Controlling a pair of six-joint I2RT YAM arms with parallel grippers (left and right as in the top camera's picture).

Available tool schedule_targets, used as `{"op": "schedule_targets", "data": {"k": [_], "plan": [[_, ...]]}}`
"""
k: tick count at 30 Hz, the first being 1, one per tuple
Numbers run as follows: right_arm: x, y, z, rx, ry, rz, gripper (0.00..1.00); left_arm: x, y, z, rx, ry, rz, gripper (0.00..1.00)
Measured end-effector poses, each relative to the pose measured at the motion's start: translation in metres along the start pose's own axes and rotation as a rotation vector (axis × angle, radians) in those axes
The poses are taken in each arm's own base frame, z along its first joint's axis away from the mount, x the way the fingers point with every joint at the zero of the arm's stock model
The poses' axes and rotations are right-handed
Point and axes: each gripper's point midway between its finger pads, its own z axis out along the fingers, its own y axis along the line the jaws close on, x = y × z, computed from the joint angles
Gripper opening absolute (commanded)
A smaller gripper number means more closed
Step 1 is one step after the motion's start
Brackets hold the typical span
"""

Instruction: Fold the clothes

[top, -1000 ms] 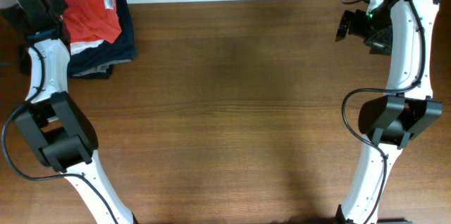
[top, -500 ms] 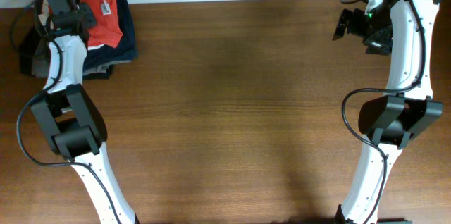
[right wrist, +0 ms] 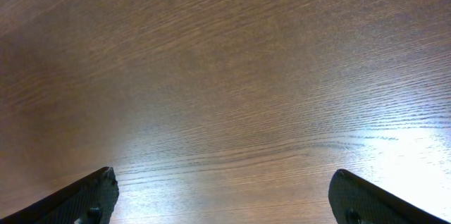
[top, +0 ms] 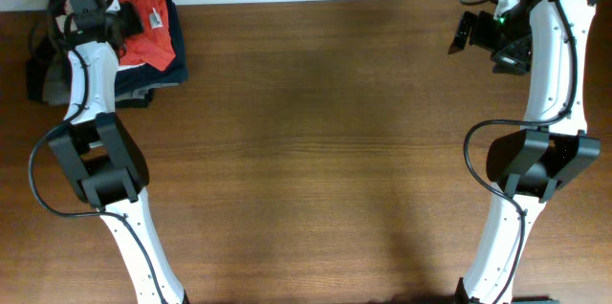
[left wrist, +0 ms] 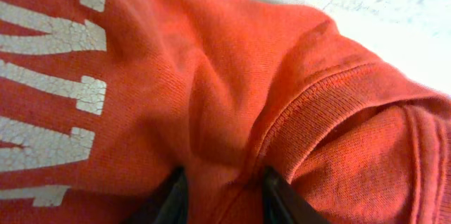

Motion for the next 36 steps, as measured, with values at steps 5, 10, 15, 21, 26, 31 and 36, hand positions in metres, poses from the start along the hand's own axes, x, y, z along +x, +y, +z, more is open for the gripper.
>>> {"op": "schedule_targets", "data": {"k": [5,10,15,21,26,31,36], "plan": [[0.0,0.005,-0.001,-0.026,0.002,0.004,0.99,-0.06,-0.015,-0.08,0.011,-0.047,0.007,0.99],[0.019,0.027,-0.108,-0.089,-0.228,-0.047,0.99,-0.092,-0.031,-0.292,-0.02,-0.008,-0.002,0.99],[0.061,0.033,-0.187,-0.1,-0.399,-0.119,0.99,-0.006,0.003,-0.369,-0.155,0.316,-0.094,0.99],[0.18,-0.012,-0.163,0.038,-0.224,-0.104,0.98,0.006,-0.014,-0.513,-0.171,0.138,-0.086,0.99],[0.213,-0.025,-0.185,0.08,-0.38,-0.12,0.99,0.045,-0.026,-0.559,-0.139,0.067,-0.088,0.99],[0.2,-0.027,-0.169,0.096,-0.313,-0.11,0.99,0.056,-0.026,-0.564,-0.14,0.094,-0.09,0.99],[0.197,-0.031,-0.148,0.113,-0.202,-0.098,0.99,0.059,-0.026,-0.563,-0.14,0.109,-0.092,0.99]]}}
